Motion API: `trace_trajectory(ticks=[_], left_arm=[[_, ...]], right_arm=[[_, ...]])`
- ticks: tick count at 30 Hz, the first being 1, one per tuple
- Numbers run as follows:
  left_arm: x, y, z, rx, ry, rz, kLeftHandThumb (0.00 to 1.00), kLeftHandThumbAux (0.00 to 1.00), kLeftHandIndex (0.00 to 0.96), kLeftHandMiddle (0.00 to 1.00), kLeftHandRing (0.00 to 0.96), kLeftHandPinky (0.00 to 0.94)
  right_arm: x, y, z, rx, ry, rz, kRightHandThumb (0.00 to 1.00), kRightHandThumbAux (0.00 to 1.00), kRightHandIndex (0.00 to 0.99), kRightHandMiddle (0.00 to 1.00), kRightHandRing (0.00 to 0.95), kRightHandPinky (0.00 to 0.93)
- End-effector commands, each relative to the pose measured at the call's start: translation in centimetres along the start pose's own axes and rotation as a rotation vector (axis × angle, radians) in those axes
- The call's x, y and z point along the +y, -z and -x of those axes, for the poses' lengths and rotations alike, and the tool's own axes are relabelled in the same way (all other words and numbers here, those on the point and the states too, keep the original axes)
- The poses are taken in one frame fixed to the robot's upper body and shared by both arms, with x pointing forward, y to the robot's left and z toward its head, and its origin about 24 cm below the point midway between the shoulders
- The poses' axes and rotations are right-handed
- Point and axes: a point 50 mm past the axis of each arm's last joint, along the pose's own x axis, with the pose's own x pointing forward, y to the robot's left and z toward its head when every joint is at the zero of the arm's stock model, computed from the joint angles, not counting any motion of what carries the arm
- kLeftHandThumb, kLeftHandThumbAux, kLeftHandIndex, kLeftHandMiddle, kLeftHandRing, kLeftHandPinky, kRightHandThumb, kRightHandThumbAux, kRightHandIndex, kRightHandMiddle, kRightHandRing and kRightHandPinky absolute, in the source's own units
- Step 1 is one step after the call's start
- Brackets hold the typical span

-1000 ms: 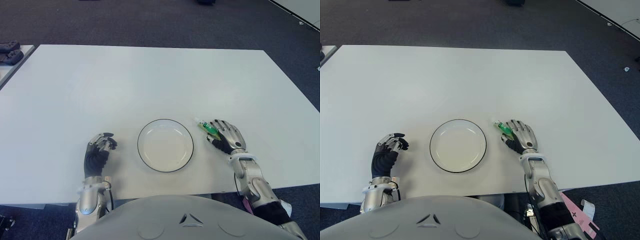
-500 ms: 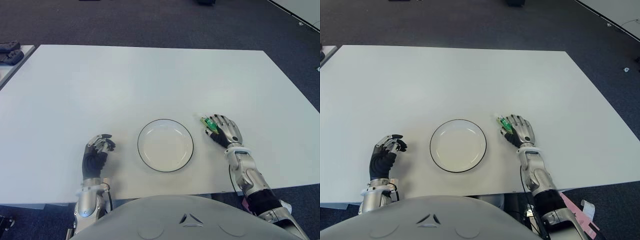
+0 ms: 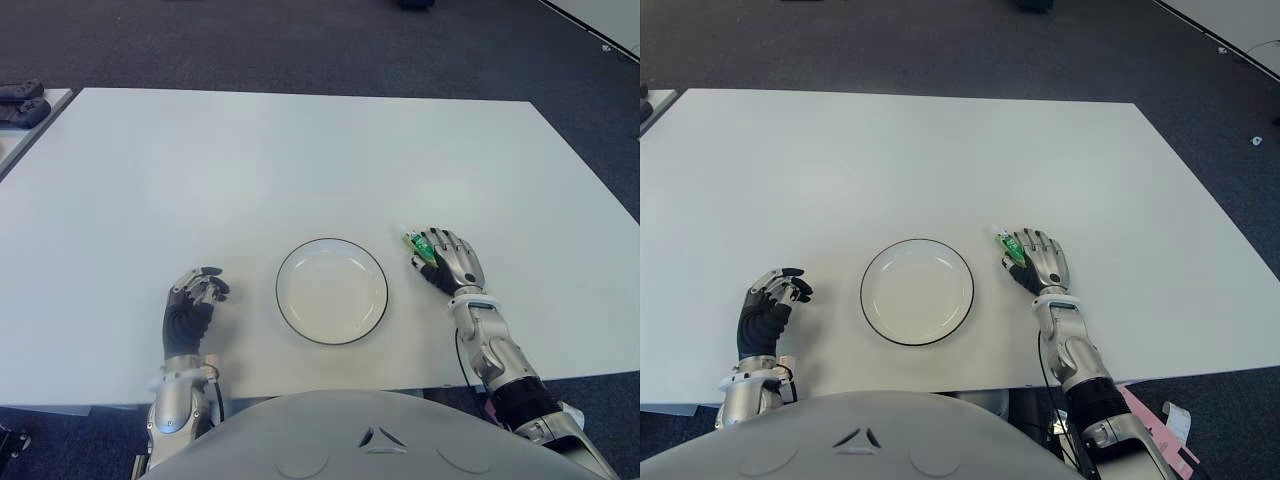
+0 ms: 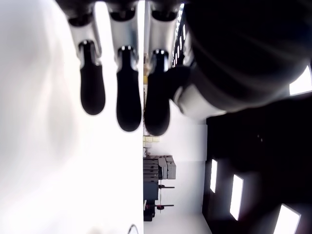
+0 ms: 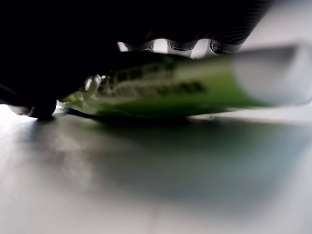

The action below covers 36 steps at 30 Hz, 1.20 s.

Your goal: Put the toothpaste on the table into the plate.

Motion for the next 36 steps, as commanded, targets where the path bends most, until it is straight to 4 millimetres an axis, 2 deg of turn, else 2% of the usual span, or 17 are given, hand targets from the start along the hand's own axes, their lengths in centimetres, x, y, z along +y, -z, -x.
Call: trace_trajectory(ticks=[1, 5, 7, 10, 11, 14, 18, 20, 23, 36], left_arm=[[0.1, 0.1, 0.0, 0.001, -0.006, 0.001, 0.706, 0.718, 0.433, 0.581, 0.549, 0.523], [0.2, 0.1, -0.1, -0.002, 0.003, 0.001, 0.706, 0.718, 0.433, 0.583, 0.556, 0.536], [0.2, 0.2, -0.1, 0.0, 0.005, 0.0, 0.706, 0.718, 0.433, 0.585, 0.558, 0.537], [0.2, 0.2, -0.1, 0.003, 0.007, 0.001, 0.705, 0.718, 0.433, 0.585, 0.557, 0.526], [0.2, 0.2, -0.2, 0.003, 0.007, 0.001, 0.705, 0.718, 0.433, 0.584, 0.556, 0.526], [0.2, 0.1, -0.2, 0.002, 0.006, 0.0, 0.705, 0.718, 0.433, 0.585, 0.556, 0.526], [0.2, 0.1, -0.3, 0.009, -0.006, -0.004, 0.706, 0.718, 0.433, 0.584, 0.554, 0.525], [0.1, 0.1, -0.3, 0.014, -0.016, -0.007, 0.707, 0.719, 0.433, 0.577, 0.547, 0.518], [0.1, 0.1, -0.3, 0.016, -0.027, -0.007, 0.708, 0.719, 0.433, 0.572, 0.543, 0.516], [0.1, 0.2, -0.5, 0.009, -0.021, -0.007, 0.706, 0.719, 0.432, 0.568, 0.539, 0.507]], right_arm=[[2.4, 1.0, 1.3, 0.093, -0.071, -0.079, 0.647, 0.333, 0.096, 0.03, 0.024, 0.128], [2.1, 0.9, 1.2, 0.087, -0.023, -0.127, 0.709, 0.361, 0.234, 0.12, 0.125, 0.267], [2.0, 0.9, 1.2, 0.08, -0.004, -0.152, 0.723, 0.369, 0.261, 0.147, 0.155, 0.303], [1.8, 0.8, 1.2, 0.069, 0.03, -0.2, 0.757, 0.41, 0.345, 0.245, 0.251, 0.38], [1.8, 0.8, 1.2, 0.068, 0.037, -0.208, 0.746, 0.513, 0.374, 0.29, 0.292, 0.404], [1.7, 0.8, 1.2, 0.058, 0.058, -0.235, 0.735, 0.637, 0.411, 0.359, 0.356, 0.444], [1.6, 0.8, 1.1, 0.047, 0.08, -0.268, 0.733, 0.682, 0.426, 0.403, 0.398, 0.47], [1.6, 0.8, 1.1, 0.043, 0.094, -0.286, 0.8, 0.681, 0.453, 0.405, 0.434, 0.48], [1.5, 0.8, 1.0, 0.043, 0.105, -0.301, 0.833, 0.679, 0.466, 0.41, 0.457, 0.485], [0.8, 0.4, 0.7, 0.048, 0.149, -0.326, 0.853, 0.676, 0.479, 0.419, 0.473, 0.473]])
